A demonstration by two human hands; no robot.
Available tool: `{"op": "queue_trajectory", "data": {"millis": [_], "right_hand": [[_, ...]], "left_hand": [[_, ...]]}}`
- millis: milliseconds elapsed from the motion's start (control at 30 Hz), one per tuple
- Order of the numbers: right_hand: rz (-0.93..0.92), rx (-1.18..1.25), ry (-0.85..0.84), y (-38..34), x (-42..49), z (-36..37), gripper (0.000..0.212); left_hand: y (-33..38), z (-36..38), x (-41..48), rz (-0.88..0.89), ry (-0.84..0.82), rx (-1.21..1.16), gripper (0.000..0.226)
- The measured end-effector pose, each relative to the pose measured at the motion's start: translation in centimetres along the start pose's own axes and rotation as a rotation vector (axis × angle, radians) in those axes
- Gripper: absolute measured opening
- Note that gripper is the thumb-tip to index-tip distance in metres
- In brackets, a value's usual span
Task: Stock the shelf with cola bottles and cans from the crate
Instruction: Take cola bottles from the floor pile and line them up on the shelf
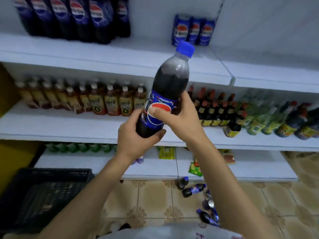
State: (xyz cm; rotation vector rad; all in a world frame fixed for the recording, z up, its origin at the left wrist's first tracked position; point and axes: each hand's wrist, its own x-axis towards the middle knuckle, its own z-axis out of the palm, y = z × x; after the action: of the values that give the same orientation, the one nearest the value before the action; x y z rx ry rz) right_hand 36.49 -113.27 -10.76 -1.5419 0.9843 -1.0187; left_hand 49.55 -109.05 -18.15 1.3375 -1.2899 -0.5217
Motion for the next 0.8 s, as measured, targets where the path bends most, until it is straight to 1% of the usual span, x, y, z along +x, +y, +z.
{"op": "queue_trajectory", "data": {"millis": [67, 167, 267, 333, 400, 500, 567, 600, 667, 800], "right_hand": [[-0.003, 0.013, -0.035, -1.0, 2.5, 2.7, 0.06], [-0.003, 0.075, -0.049, -2.2, 5.3, 5.9, 0.063], [-0.039, 0.056, -0.096, -3.0, 7.6, 8.3, 0.071], [-0.09, 0.017, -0.088, -3.5, 9.5, 9.4, 0.072], [-0.126, -0.013, -0.047, -4.3, 11.5, 9.8, 0.068], [-0.18, -0.089, 0.008, -5.6, 16.4, 9.4, 0.067], [-0.226, -0.148, 0.023, -5.8, 20.1, 8.9, 0.069], [-0.241, -0.175, 0.023, -5.8, 22.0, 8.7, 0.07], [-0.247, -0.214, 0.009, -5.3, 25.5, 8.5, 0.072], [-0.229, -0.276, -0.006, -4.0, 32.6, 8.7, 0.074]], "left_hand": [[-0.9, -3.2, 2.5, 0.017, 0.048, 0.018, 0.048], [-2.4, -6.9, 5.8, 0.03, 0.08, 0.001, 0.054], [-2.9, -9.4, 9.1, 0.066, 0.067, 0.012, 0.059], [-2.9, -10.2, 11.5, 0.113, 0.059, 0.048, 0.06], [-2.4, -10.3, 13.6, 0.122, 0.037, 0.044, 0.056], [-2.2, -9.8, 18.9, 0.078, -0.015, 0.064, 0.055], [-2.8, -9.1, 22.5, 0.086, -0.032, 0.138, 0.064], [-3.3, -8.6, 24.1, 0.105, -0.037, 0.183, 0.073], [-4.4, -7.8, 26.5, 0.117, -0.015, 0.287, 0.083], [-6.1, -6.9, 30.9, 0.106, 0.107, 0.46, 0.085]]}}
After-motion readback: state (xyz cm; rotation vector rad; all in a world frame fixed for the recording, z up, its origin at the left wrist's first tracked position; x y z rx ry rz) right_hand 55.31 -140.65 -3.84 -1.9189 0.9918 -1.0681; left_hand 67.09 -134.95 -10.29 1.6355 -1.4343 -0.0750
